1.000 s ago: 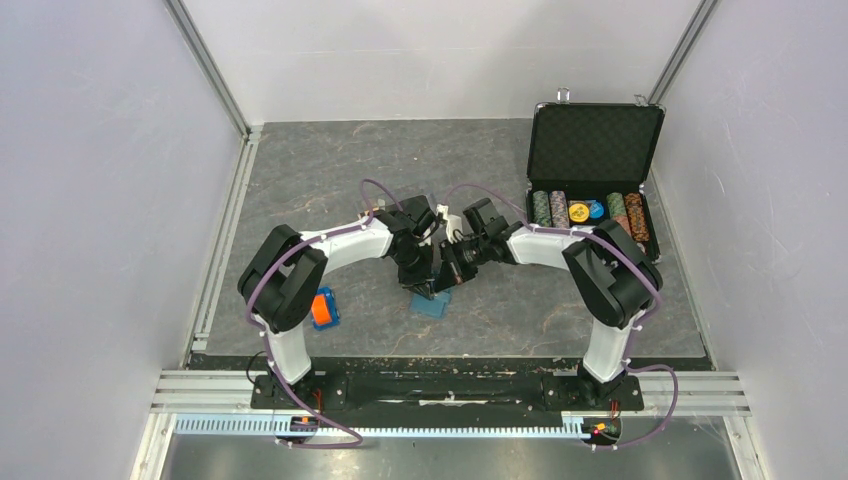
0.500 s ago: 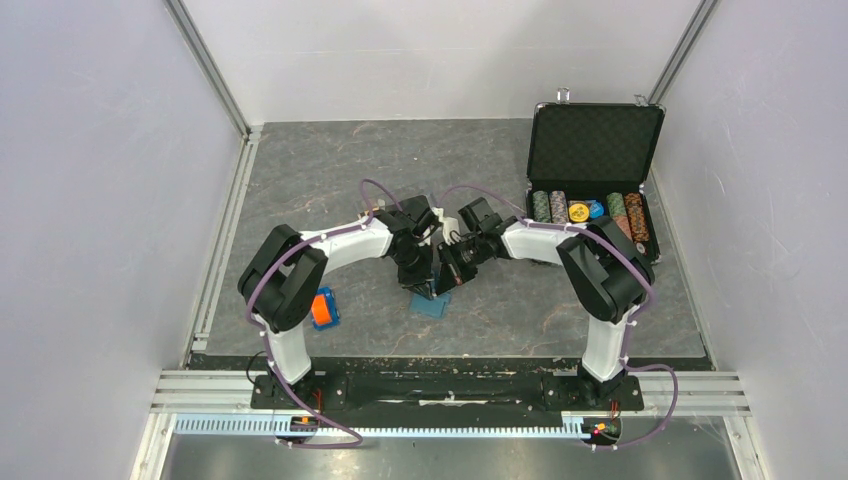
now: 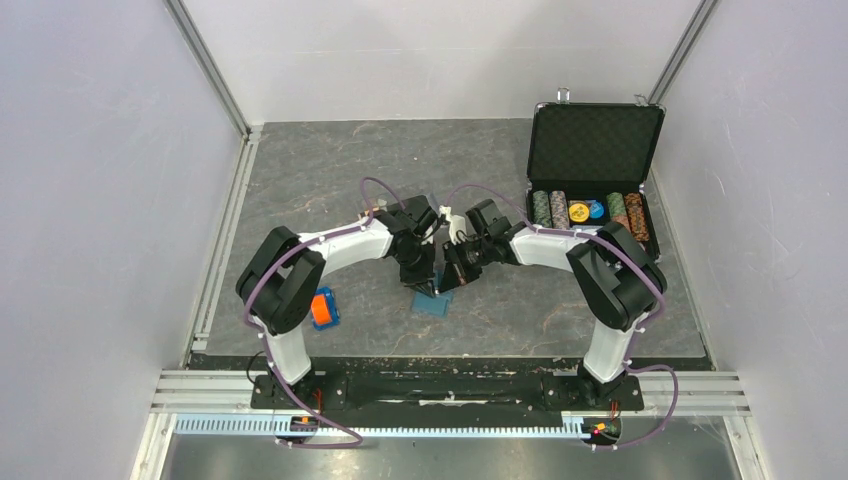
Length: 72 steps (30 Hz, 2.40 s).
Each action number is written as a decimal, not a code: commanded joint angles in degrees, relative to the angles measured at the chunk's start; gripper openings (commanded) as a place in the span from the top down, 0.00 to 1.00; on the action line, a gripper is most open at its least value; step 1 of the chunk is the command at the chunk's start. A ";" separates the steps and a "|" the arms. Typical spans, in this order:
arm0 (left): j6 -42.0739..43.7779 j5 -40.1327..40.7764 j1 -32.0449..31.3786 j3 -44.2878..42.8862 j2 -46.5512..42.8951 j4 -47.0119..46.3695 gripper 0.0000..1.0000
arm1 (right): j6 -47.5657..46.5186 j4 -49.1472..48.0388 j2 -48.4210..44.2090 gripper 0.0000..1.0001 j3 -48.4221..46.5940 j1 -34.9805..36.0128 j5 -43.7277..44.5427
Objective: Put the credit cards into the card holder
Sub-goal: Close the card holder at the center of the board.
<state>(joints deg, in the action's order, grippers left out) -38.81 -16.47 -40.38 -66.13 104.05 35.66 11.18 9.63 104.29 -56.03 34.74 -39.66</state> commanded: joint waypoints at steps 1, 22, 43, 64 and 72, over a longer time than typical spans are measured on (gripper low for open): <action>2.23 1.50 -0.13 -1.49 -3.14 -1.58 0.98 | 1.74 -5.40 -2.50 1.00 0.97 -0.55 -0.77; 1.50 3.00 0.92 -0.86 1.53 -0.90 0.98 | 0.85 -1.57 3.68 1.00 -0.85 -0.03 1.03; -1.39 0.23 3.73 3.61 6.06 -6.48 0.98 | -2.43 9.51 9.00 1.00 -4.19 0.89 12.00; -0.94 -1.00 3.73 -1.96 -2.70 -0.33 0.98 | 3.53 -1.36 -2.86 1.00 -3.01 -0.90 2.26; -0.73 -1.60 3.73 -3.26 -1.88 -0.33 0.98 | 3.44 -2.14 -3.23 1.00 -2.72 -0.90 0.88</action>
<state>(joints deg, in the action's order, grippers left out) -39.38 -18.52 -36.56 -67.20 103.81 34.65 14.59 9.91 103.20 -59.09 33.85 -37.47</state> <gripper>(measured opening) 0.026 0.004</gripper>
